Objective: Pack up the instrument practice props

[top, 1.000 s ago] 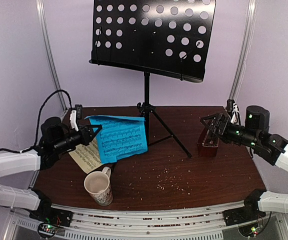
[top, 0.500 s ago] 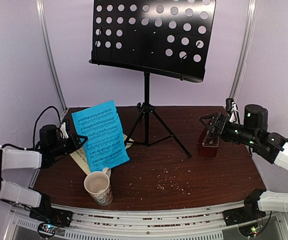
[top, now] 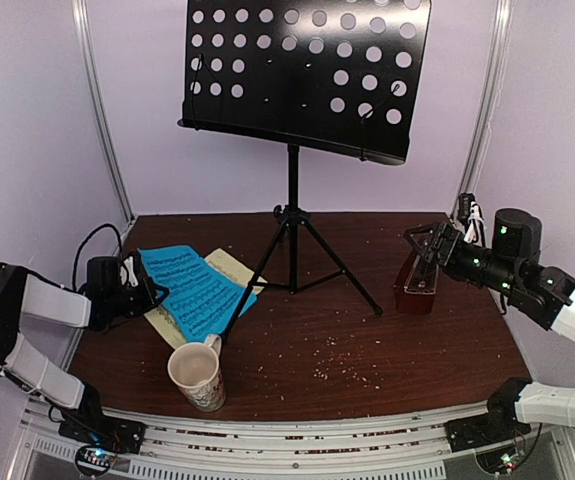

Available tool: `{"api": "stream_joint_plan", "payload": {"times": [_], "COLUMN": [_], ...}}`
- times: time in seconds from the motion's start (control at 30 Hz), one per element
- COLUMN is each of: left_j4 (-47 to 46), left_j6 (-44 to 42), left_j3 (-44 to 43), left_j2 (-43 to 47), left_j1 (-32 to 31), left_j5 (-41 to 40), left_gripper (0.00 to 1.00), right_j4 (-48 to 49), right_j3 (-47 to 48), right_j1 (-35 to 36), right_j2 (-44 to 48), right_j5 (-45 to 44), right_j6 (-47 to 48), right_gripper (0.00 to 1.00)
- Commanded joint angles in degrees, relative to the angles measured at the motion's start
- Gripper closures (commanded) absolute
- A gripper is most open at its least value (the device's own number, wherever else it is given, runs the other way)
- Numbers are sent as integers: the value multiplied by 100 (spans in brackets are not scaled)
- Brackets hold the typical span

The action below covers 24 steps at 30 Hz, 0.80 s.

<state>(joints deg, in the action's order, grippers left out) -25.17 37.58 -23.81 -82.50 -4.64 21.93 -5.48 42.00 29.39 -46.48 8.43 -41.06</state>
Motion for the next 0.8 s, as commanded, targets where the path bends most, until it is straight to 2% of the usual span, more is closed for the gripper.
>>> {"api": "stream_joint_plan", "payload": {"times": [0.0, 0.03, 0.1, 0.13, 0.2, 0.33, 0.4, 0.47, 0.53, 0.63, 0.7, 0.77], "left_j4": [373, 504, 748, 871, 1081, 1212, 1212, 1097, 870, 586, 177, -418], "left_j6": [-677, -758, -880, -936, -1011, -1130, -1253, -1303, -1331, -1699, -1859, -1637], "left_j3": [-272, -309, -356, -370, -343, -179, -219, -345, -524, -993, -1257, -1516], "left_j2": [190, 273, 426, 545, 945, 2194, 2673, 2840, 2675, 2087, 1421, 709], "left_j1": [34, 34, 34, 41, 36, 28, 18, -13, -218, -1308, -1948, -2238], "left_j5": [-544, -658, -888, -1035, -1504, -2492, -2457, -1918, -1133, -737, -288, 535], "left_gripper": [77, 61, 39, 32, 26, 18, 16, 16, 20, 23, 23, 23], "right_j4": [45, 53, 58, 56, 43, 12, 46, 157, 328, 617, 652, 679], "right_j3": [16, 11, 9, 9, 7, -13, -46, -115, -211, -347, -370, -417], "right_j1": [14, 17, 15, 16, 14, 14, 8, 11, 8, 6, 8, 6], "right_j2": [117, 119, 130, 132, 160, 270, 331, 402, 487, 611, 674, 741], "right_j5": [-247, -266, -292, -308, -358, -491, -551, -593, -687, -707, -856, -1026], "right_j6": [53, 48, 50, 58, 73, 118, 139, 170, 192, 273, 322, 421], "right_gripper": [5, 5, 5, 5, 5, 4, 3, 2, 0, 0, 0, 0]}}
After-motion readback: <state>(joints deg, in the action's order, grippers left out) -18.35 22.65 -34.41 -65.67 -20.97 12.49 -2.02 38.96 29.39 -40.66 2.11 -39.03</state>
